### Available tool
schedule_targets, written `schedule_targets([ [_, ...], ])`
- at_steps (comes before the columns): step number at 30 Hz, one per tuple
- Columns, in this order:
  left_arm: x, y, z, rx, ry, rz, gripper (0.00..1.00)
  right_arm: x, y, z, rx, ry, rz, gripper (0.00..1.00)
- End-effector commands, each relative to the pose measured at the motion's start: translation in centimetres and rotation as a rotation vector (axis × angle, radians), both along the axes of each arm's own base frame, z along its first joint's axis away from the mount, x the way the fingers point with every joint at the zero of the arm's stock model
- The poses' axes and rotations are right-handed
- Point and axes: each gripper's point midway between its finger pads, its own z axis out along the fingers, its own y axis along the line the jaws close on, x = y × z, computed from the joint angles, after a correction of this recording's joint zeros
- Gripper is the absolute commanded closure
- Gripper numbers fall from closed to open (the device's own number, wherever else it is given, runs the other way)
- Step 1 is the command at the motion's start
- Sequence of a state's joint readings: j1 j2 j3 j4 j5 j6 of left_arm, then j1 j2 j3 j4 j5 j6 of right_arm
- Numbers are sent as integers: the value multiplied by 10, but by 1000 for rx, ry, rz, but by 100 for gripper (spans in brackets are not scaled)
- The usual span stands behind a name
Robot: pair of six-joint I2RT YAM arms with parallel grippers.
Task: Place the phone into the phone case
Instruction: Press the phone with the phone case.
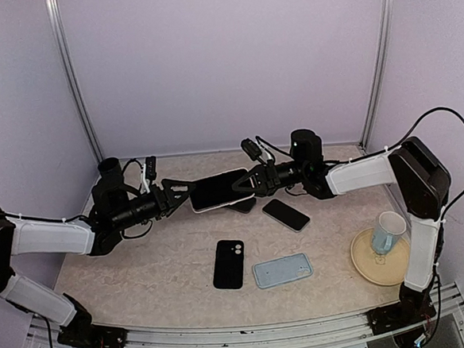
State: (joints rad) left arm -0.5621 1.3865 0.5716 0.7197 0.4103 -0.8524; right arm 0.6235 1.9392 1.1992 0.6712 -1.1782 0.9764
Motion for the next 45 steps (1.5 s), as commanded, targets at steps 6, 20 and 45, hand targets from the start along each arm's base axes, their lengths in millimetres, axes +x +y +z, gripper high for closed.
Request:
schedule_targets([
  [6, -10, -14, -2, -42, -25, -101, 31, -11, -6, 36, 84, -130, 40, 100],
  [20, -15, -33, 1, -70, -28, -175, 68, -9, -2, 27, 71, -115, 42, 100],
  [45, -13, -31, -3, 10, -75, -148, 100, -20, -1, 26, 66, -160, 83, 76],
])
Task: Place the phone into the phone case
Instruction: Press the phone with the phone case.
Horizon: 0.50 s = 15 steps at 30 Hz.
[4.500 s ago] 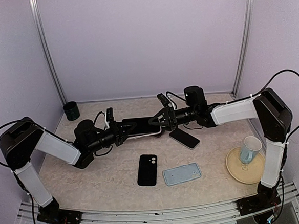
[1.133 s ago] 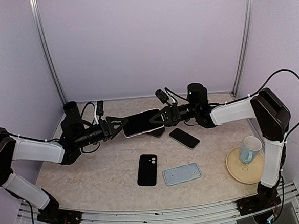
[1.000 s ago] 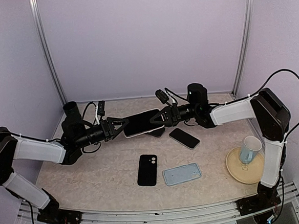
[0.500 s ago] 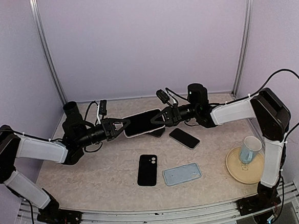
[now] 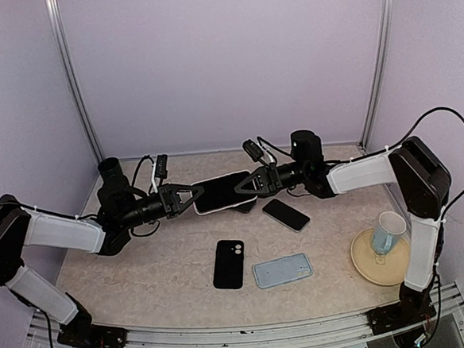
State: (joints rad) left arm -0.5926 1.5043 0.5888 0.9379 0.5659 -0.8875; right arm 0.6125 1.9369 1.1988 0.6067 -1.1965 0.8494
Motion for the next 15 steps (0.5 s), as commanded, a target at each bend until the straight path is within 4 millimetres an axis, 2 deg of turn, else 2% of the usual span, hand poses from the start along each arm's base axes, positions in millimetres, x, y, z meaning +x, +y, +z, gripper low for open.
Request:
schedule_targets([
  [1, 5, 2, -13, 103, -26, 46, 100, -22, 3, 34, 72, -88, 80, 75],
  [5, 5, 7, -11, 138, -51, 75, 100, -23, 3, 34, 76, -80, 90, 75],
  [7, 5, 9, -10, 148, -59, 83, 100, -23, 3, 33, 75, -74, 94, 85],
  [9, 5, 10, -10, 151, -61, 86, 100, -24, 4, 33, 78, -71, 102, 100],
  [10, 5, 10, -10, 151, -60, 85, 100, -25, 4, 33, 81, -71, 105, 100],
  [12, 4, 10, -10, 149, -59, 82, 95, -26, 4, 35, 87, -72, 105, 100],
  [15, 3, 9, -9, 141, -55, 74, 82, -24, 5, 41, 98, -84, 96, 100],
])
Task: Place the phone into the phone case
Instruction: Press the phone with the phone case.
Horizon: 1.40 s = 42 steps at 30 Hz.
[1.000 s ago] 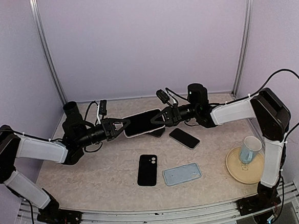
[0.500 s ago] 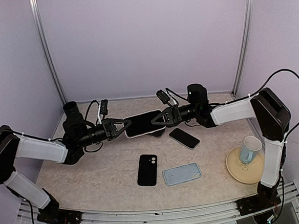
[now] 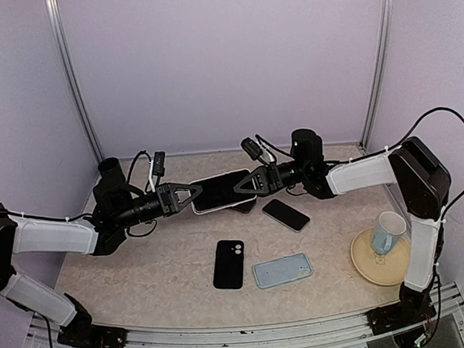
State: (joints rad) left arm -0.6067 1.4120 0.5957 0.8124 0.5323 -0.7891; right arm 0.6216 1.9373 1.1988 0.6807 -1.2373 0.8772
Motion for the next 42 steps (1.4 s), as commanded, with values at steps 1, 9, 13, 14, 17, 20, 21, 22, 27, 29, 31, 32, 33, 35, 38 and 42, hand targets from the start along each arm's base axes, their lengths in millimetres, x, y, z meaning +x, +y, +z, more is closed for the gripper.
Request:
schedule_targets([
  [1, 10, 5, -21, 82, 16, 52, 78, -14, 3, 33, 64, -60, 43, 100],
  [9, 3, 4, -26, 83, 29, 28, 50, -5, 2, 45, 84, -98, -7, 100],
  [13, -3, 0, -28, 75, 35, -3, 51, 0, 3, 48, 85, -109, -27, 100],
  [14, -5, -1, -27, 72, 36, -12, 51, 1, 3, 49, 85, -113, -32, 100],
  [17, -8, -4, -28, 63, 42, -33, 53, 4, 4, 49, 78, -125, -51, 100],
  [20, -11, -7, -26, 52, 43, -54, 57, 8, 5, 48, 65, -144, -76, 100],
  [21, -11, -8, -25, 50, 42, -57, 59, 9, 5, 48, 61, -151, -83, 100],
  [22, -11, -8, -25, 48, 42, -58, 61, 10, 6, 49, 58, -158, -85, 100],
  [27, -10, -10, -22, 35, 43, -64, 79, 14, 7, 44, 29, -180, -109, 100],
  [29, -9, -10, -22, 30, 45, -57, 87, 15, 7, 42, 18, -188, -114, 100],
  [31, -8, -10, -22, 25, 48, -52, 97, 15, 7, 39, 6, -200, -119, 100],
  [32, -8, -10, -22, 22, 50, -50, 100, 16, 6, 37, -1, -208, -125, 100],
  [33, -8, -10, -22, 20, 52, -52, 100, 17, 6, 36, -8, -222, -132, 100],
  [35, -8, -11, -22, 15, 52, -54, 100, 18, 5, 34, -21, -228, -144, 100],
  [38, -8, -13, -23, 21, 52, -57, 96, 15, 4, 35, -15, -219, -126, 100],
  [42, -5, -11, -24, 42, 40, -45, 57, 6, 3, 43, 10, -188, -81, 100],
])
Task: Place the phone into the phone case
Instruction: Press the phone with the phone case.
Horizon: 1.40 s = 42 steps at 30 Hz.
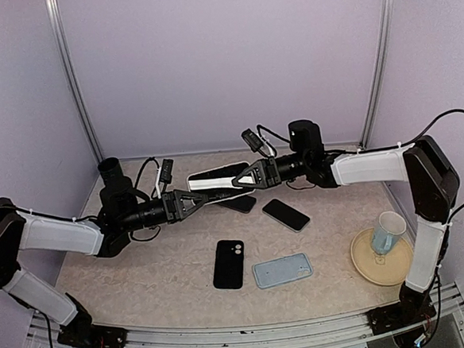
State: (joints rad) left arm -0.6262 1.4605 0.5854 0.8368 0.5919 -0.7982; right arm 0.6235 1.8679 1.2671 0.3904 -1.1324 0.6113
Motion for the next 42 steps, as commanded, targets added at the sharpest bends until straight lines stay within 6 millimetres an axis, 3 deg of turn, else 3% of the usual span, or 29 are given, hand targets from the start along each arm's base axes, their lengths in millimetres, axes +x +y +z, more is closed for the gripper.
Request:
schedule_targets([
  [1, 8, 2, -5, 27, -4, 37, 53, -8, 2, 29, 47, -38, 22, 100],
  [4, 9, 3, 3, 18, -25, 37, 47, -13, 1, 31, 54, -18, 50, 100],
  [15, 9, -8, 16, -25, -52, -6, 46, -19, 2, 20, 44, 27, 85, 100],
  [27, 13, -9, 25, -41, -75, -8, 54, -20, 7, -1, 0, 71, 94, 100],
  [30, 14, -10, 26, -42, -77, -10, 62, -21, 8, -3, -7, 74, 91, 100],
  [36, 14, -11, 26, -52, -74, -10, 100, -17, 9, -6, -25, 63, 71, 100],
  [40, 19, -7, 24, -56, -55, 17, 100, -15, 9, -6, -28, 51, 61, 98],
  [42, 23, -3, 23, -61, -30, 38, 100, -15, 9, -4, -26, 23, 57, 86],
])
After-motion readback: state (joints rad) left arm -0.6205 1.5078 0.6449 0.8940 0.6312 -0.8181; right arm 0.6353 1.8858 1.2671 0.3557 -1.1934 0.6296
